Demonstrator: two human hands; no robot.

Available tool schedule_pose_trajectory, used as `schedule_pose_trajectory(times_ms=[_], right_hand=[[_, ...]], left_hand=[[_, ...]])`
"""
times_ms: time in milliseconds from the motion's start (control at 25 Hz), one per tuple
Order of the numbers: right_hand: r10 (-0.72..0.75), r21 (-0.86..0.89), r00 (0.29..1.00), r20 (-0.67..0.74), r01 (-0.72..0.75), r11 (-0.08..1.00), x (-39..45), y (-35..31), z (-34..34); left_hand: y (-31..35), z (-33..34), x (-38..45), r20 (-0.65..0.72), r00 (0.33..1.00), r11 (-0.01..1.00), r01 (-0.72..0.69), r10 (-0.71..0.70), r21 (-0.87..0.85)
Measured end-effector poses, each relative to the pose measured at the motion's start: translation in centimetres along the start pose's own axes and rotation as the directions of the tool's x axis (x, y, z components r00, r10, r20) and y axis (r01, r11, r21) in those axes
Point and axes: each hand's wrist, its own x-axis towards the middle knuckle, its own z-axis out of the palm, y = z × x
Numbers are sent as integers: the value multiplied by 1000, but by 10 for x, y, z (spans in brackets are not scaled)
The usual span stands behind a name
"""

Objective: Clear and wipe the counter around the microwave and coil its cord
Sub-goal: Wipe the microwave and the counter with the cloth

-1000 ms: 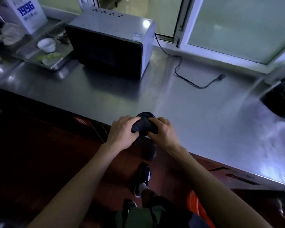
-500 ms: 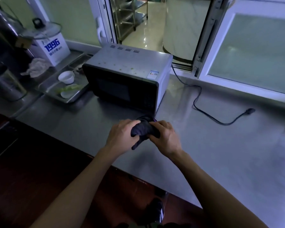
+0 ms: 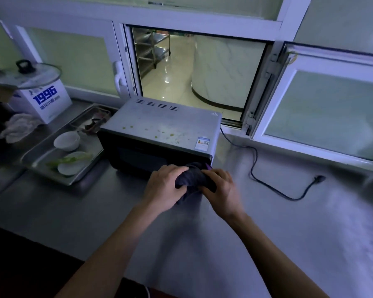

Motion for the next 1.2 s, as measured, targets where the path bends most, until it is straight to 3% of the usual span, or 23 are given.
schedule_pose_trajectory(times_ms=[240,520,720,960,1200], right_hand=[[122,-108,986,-117,-135,985,50,-34,23],[168,-239,953,-251,-229,944,94,-43,26],[297,-351,953,-54,-296,888,116,-25,43],[238,-385,967,93,-186,904,145,-22,56],[244,-411,952,187,-150,899,162,-8,62]], left_hand=[[-51,-21,67,-8,982,980,-189,189,-63],[-69,-22,128,-2,957,953,-288,289,-100],[-79,-8,153,107,961,967,-251,254,-37],[-86,-6,163,58,983,979,-181,176,94],[-109,-17,160,-49,986,986,-160,162,37]])
